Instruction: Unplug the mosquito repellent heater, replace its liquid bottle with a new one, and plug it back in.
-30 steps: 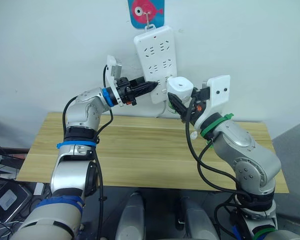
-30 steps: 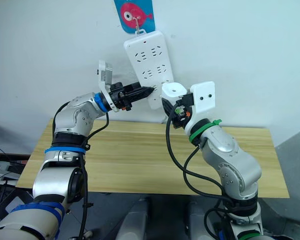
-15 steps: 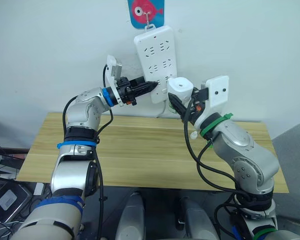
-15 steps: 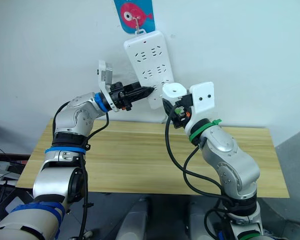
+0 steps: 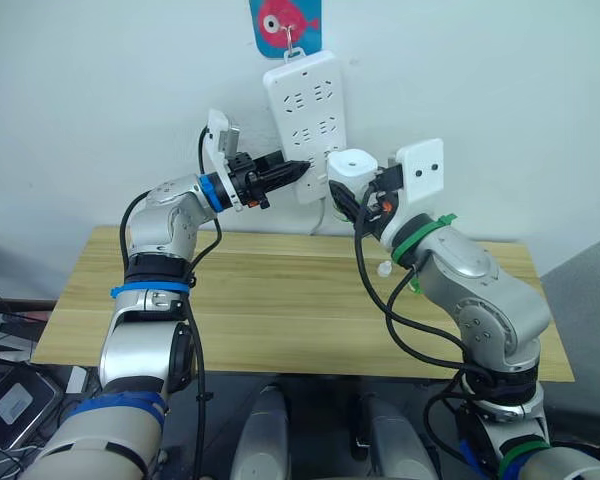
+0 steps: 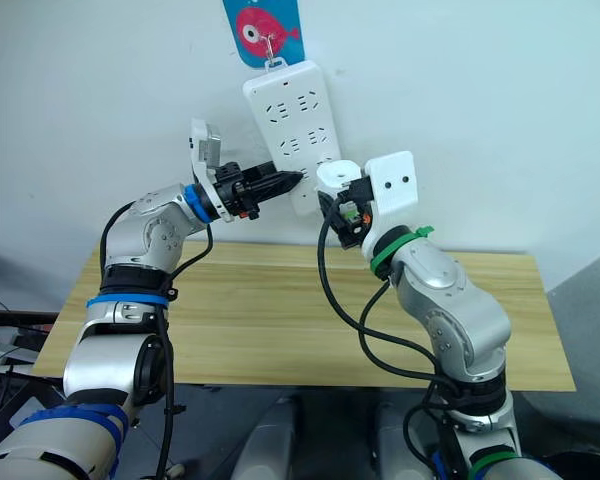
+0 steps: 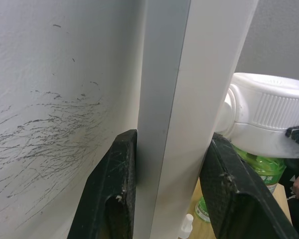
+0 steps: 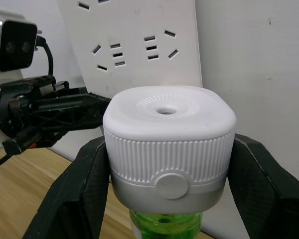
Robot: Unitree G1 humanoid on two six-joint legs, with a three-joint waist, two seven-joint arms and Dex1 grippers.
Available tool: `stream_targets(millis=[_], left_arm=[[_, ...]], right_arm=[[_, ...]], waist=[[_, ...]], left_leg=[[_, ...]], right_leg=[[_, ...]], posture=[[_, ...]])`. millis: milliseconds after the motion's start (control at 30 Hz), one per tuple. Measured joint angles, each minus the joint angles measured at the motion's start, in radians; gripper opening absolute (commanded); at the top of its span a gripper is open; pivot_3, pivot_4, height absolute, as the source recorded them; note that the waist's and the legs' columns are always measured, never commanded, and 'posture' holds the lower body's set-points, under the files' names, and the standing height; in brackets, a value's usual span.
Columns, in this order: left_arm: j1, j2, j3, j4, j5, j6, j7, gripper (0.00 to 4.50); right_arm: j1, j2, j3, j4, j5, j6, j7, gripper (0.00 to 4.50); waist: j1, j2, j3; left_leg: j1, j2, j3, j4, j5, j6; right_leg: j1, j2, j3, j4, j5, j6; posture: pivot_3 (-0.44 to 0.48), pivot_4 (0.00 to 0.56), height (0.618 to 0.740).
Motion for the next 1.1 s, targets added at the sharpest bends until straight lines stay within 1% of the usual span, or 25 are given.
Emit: stream_targets(millis=[233, 267, 333, 367, 400, 467, 600, 667, 767, 933, 1100], left_arm=[[0.003, -0.003, 0.001, -0.004, 0.001, -0.002, 0.007, 1.44], [0.004, -0.001, 0.002, -0.004, 0.002, -0.002, 0.007, 1.44], [0.005, -0.001, 0.003, -0.004, 0.003, -0.002, 0.010, 1.44], [0.005, -0.001, 0.003, -0.004, 0.003, -0.002, 0.011, 1.44], [0.005, -0.001, 0.003, -0.004, 0.003, -0.002, 0.011, 1.44], [0.005, -0.005, 0.001, -0.005, 0.003, 0.001, 0.011, 1.44], [0.007, -0.009, 0.000, -0.011, 0.002, 0.004, 0.003, 1.44], [0.010, -0.011, 0.000, -0.017, 0.002, 0.004, 0.003, 1.44], [0.011, -0.011, 0.000, -0.021, 0.002, 0.005, 0.003, 1.44], [0.011, -0.008, 0.001, -0.021, 0.004, 0.004, 0.006, 1.44], [0.013, -0.004, 0.002, -0.021, 0.005, 0.002, 0.010, 1.44]], right_arm=[[-0.031, 0.019, -0.002, 0.023, -0.023, 0.011, 0.001, 2.98], [-0.031, 0.041, -0.012, 0.028, -0.019, 0.012, -0.003, 2.98], [-0.021, 0.137, -0.058, 0.034, -0.001, 0.015, -0.032, 2.98], [-0.019, 0.142, -0.064, 0.033, 0.000, 0.017, -0.039, 2.98], [-0.018, 0.124, -0.054, 0.032, -0.004, 0.016, -0.034, 2.98], [-0.017, 0.049, -0.002, 0.027, -0.030, 0.000, -0.003, 2.98], [-0.012, -0.031, 0.073, 0.034, -0.093, -0.042, 0.030, 2.98], [-0.010, -0.056, 0.099, 0.035, -0.119, -0.063, 0.043, 2.98], [-0.002, -0.057, 0.113, 0.037, -0.140, -0.081, 0.047, 2.98], [0.007, 0.043, 0.049, 0.051, -0.121, -0.058, 0.042, 2.98], [-0.016, 0.108, -0.006, 0.073, -0.100, -0.018, 0.041, 2.98]], waist=[[0.000, 0.000, 0.000], [0.000, 0.000, -0.001], [0.000, 0.000, -0.001], [0.000, 0.000, -0.001], [0.000, 0.000, -0.001], [-0.001, 0.000, -0.003], [0.001, -0.001, -0.003], [0.003, -0.001, -0.004], [0.003, -0.001, -0.004], [0.002, -0.001, -0.004], [0.001, -0.001, -0.004]], left_leg=[[0.000, 0.000, 0.000, 0.000, 0.001, 0.001], [0.000, 0.000, 0.000, 0.000, 0.001, 0.001], [0.001, 0.001, 0.000, -0.001, 0.001, 0.001], [0.001, 0.001, 0.000, -0.001, 0.001, 0.000], [0.001, 0.000, 0.000, 0.000, 0.001, 0.000], [0.001, -0.001, 0.001, 0.000, 0.001, 0.000], [0.001, 0.000, 0.001, -0.002, 0.001, 0.000], [0.001, 0.000, 0.001, -0.002, 0.001, 0.000], [0.000, 0.000, 0.001, -0.003, 0.001, 0.000], [0.000, 0.000, 0.001, -0.003, 0.001, 0.000], [0.001, 0.000, 0.001, -0.003, 0.001, 0.000]], right_leg=[[0.000, 0.000, 0.000, 0.000, 0.000, 0.000], [0.000, 0.000, 0.000, 0.000, 0.000, 0.000], [0.000, 0.000, 0.000, 0.001, 0.000, -0.001], [0.000, 0.000, 0.000, 0.001, 0.001, -0.001], [0.000, 0.000, 0.000, 0.001, 0.001, -0.001], [0.000, 0.000, 0.001, 0.000, 0.001, -0.001], [0.000, 0.000, 0.000, -0.001, 0.001, -0.001], [0.000, 0.000, 0.000, -0.002, 0.001, -0.001], [0.000, 0.000, 0.000, -0.003, 0.001, -0.001], [0.000, 0.000, 0.000, -0.002, 0.001, -0.001], [0.000, 0.000, 0.000, -0.002, 0.001, -0.001]], posture=[[0.223, 0.211, 0.740], [0.223, 0.211, 0.740], [0.227, 0.207, 0.740], [0.227, 0.207, 0.740], [0.227, 0.207, 0.740], [0.227, 0.207, 0.740], [0.229, 0.203, 0.740], [0.229, 0.203, 0.740], [0.229, 0.204, 0.740], [0.228, 0.210, 0.740], [0.225, 0.215, 0.740]])
